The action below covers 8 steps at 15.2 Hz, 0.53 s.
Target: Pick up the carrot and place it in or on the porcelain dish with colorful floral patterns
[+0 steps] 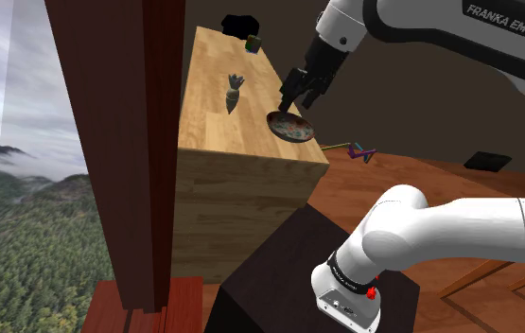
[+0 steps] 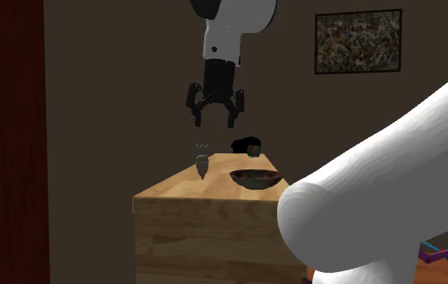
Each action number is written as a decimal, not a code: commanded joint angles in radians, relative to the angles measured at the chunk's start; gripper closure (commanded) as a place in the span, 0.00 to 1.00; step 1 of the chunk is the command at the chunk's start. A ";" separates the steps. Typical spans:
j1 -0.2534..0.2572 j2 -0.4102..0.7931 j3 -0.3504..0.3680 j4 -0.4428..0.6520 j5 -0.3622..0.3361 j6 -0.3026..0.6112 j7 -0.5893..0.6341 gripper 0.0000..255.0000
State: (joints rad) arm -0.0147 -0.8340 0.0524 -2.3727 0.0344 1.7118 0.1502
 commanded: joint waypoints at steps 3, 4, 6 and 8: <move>-0.017 0.059 0.006 0.006 -0.003 0.067 0.027 0.00; -0.026 0.089 0.008 0.011 -0.005 0.100 0.041 0.00; -0.044 0.152 0.014 0.024 -0.009 0.162 0.068 0.00; -0.062 0.216 0.018 0.043 -0.015 0.221 0.096 0.00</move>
State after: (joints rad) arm -0.0676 -0.6495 0.0684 -2.3322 0.0225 1.8954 0.2317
